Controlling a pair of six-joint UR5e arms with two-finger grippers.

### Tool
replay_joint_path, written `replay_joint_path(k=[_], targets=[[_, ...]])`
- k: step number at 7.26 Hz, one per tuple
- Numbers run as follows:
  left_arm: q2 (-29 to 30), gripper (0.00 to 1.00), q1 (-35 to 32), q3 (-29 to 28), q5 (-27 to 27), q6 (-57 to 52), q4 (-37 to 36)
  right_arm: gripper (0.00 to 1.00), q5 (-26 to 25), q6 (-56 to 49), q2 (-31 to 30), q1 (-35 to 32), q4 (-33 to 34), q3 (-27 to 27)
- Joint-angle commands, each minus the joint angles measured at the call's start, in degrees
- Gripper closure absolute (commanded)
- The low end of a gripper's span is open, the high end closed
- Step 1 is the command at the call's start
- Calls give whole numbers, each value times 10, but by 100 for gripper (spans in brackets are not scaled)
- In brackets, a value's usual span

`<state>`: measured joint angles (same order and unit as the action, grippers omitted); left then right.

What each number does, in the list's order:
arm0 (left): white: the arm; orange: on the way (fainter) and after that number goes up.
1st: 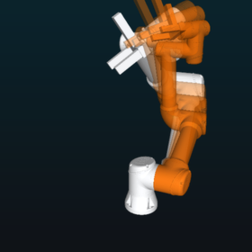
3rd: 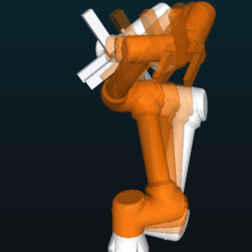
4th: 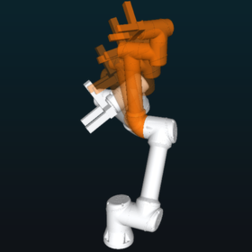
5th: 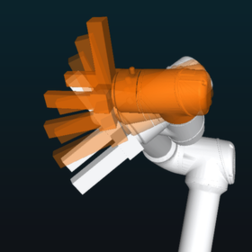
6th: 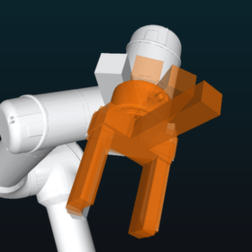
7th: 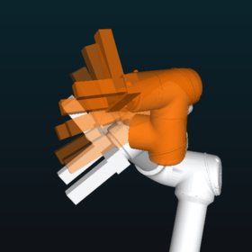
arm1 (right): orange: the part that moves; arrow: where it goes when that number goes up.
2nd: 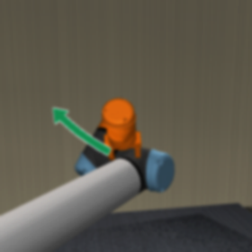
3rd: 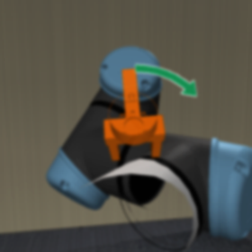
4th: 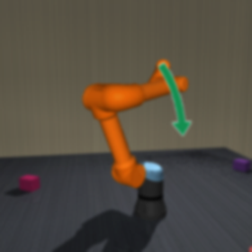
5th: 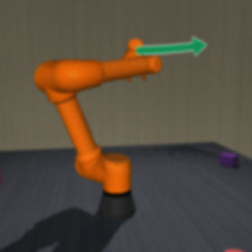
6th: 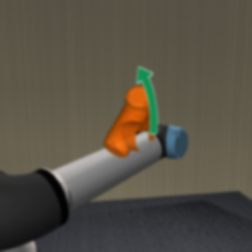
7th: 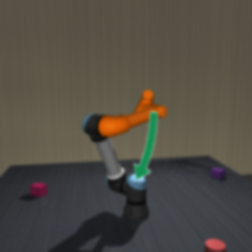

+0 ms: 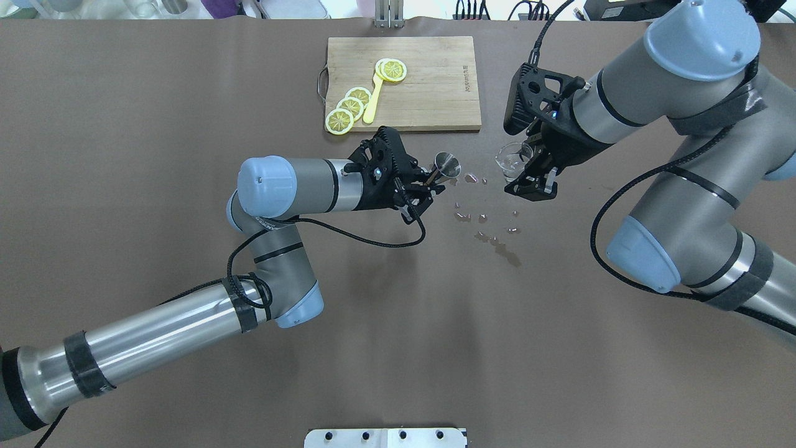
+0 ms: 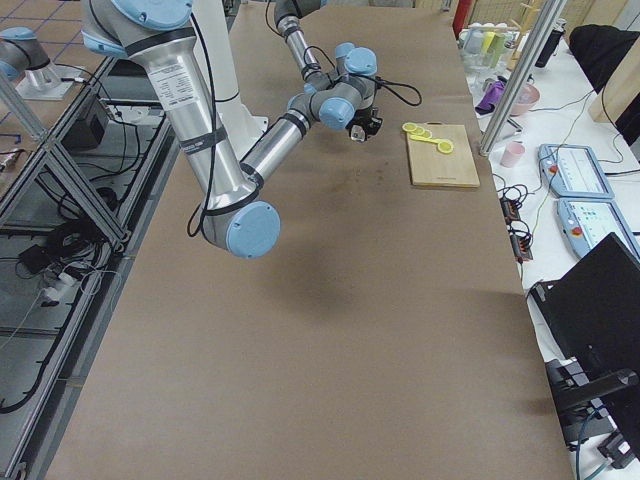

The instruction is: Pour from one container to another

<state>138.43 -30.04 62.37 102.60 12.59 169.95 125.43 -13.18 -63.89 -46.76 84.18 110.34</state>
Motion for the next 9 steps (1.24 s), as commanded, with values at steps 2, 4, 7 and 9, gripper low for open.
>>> replay_joint_path(k=[2, 4, 7, 9], targets=[[32, 100, 1, -39, 21, -2, 33, 100, -8, -15, 31, 3, 72, -6], [33, 100, 0, -41, 21, -2, 33, 100, -8, -15, 36, 5, 92, -14], [33, 100, 0, -41, 21, -3, 33, 100, -9, -18, 89, 7, 148, -55], [32, 100, 1, -41, 20, -5, 33, 100, -14, -21, 101, 15, 184, -55]])
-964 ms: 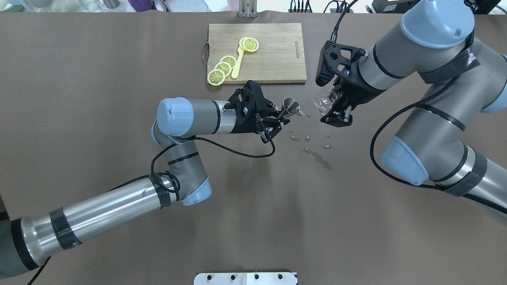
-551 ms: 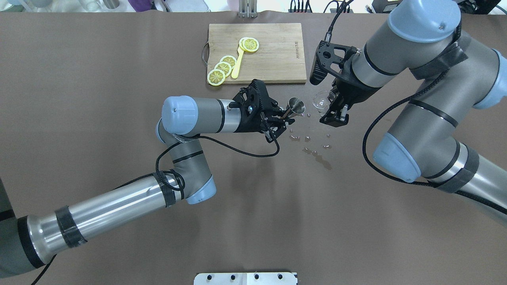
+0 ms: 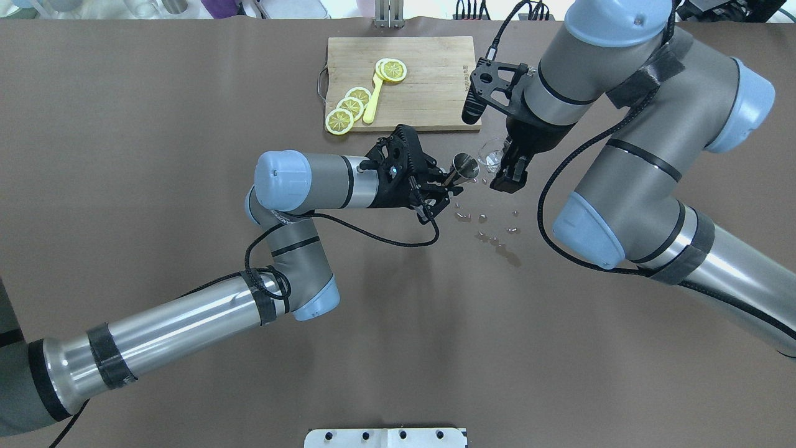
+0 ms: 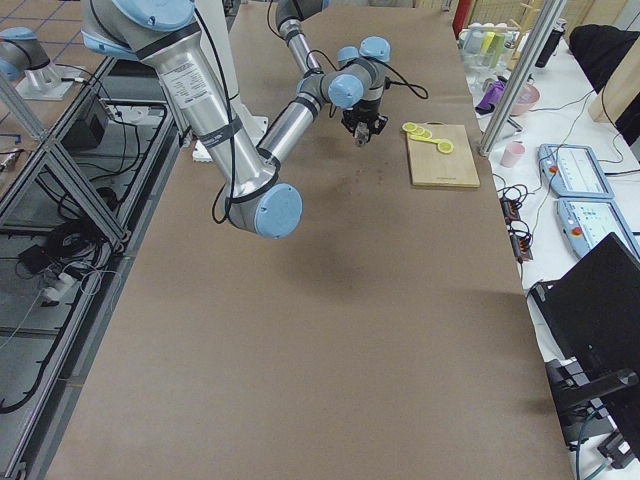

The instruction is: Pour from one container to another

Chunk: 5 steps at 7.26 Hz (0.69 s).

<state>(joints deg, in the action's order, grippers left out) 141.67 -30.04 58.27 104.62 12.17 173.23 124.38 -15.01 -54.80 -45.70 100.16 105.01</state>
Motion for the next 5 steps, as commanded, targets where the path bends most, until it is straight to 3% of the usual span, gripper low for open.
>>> replay_joint_path(k=[1, 5], targets=[[-1, 100, 1, 0, 1, -1, 0, 100, -9, -5, 21, 8, 54, -1], [-1, 100, 1, 0, 1, -1, 0, 100, -26, -25, 41, 17, 121, -1]])
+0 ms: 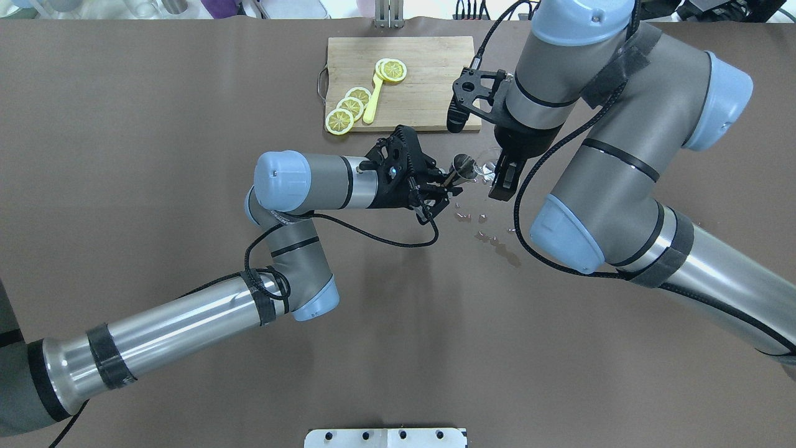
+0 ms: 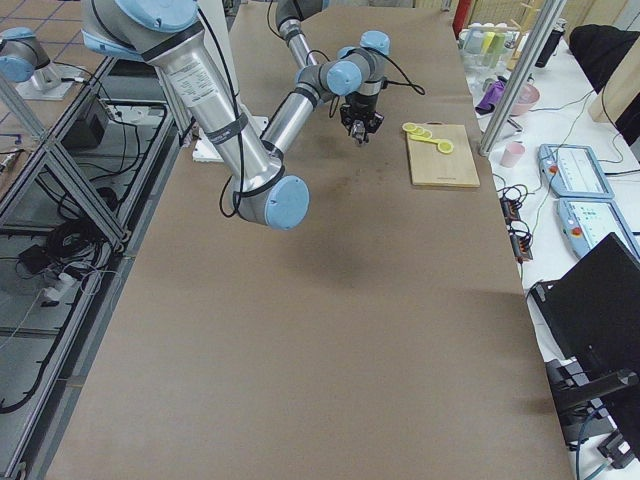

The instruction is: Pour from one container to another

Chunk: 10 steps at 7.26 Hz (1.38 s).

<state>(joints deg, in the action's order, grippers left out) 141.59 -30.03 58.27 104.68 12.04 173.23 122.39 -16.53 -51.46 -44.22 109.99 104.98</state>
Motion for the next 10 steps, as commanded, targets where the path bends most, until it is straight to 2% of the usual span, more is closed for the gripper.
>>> replay_joint_path(k=[1, 6, 10], targets=[[0, 100, 0, 0, 0, 0, 1, 100, -14, -33, 21, 2, 50, -6], [0, 100, 0, 0, 0, 0, 1, 100, -21, -40, 56, 2, 68, -53], [0, 100, 0, 0, -1, 0, 1, 100, -25, -40, 66, 7, 98, -58]])
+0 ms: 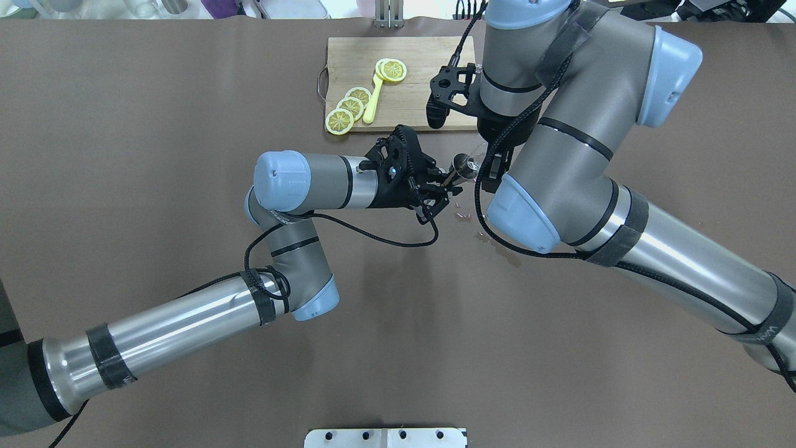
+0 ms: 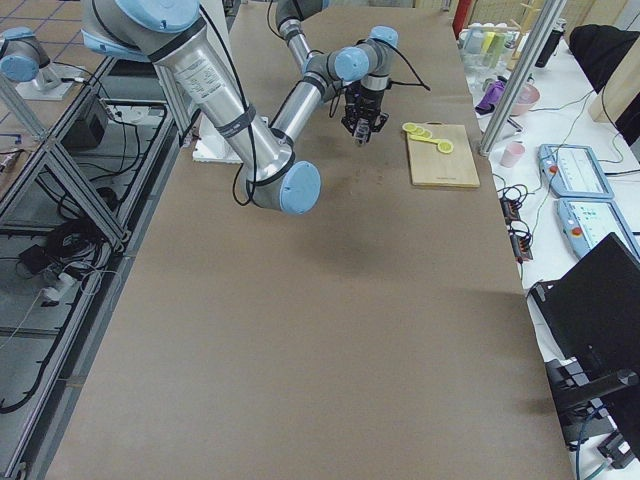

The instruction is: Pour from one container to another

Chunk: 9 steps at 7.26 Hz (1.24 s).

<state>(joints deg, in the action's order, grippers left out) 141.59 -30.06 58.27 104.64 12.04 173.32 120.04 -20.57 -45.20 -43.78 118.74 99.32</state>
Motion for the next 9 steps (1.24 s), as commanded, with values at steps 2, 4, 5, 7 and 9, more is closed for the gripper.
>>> replay_joint_path(k=[2, 4, 5, 7, 9], targets=[[0, 100, 0, 0, 0, 0, 0, 100, -21, -19, 27, 9, 47, -13], [0, 100, 0, 0, 0, 0, 0, 100, -22, -23, 27, 11, 57, -13], [0, 100, 1, 0, 0, 0, 1, 100, -22, -24, 28, 11, 62, -13], [0, 100, 1, 0, 0, 0, 1, 100, -22, -32, 35, 11, 77, -14], [0, 100, 1, 0, 0, 0, 1, 100, -25, -37, 39, 11, 84, -14]])
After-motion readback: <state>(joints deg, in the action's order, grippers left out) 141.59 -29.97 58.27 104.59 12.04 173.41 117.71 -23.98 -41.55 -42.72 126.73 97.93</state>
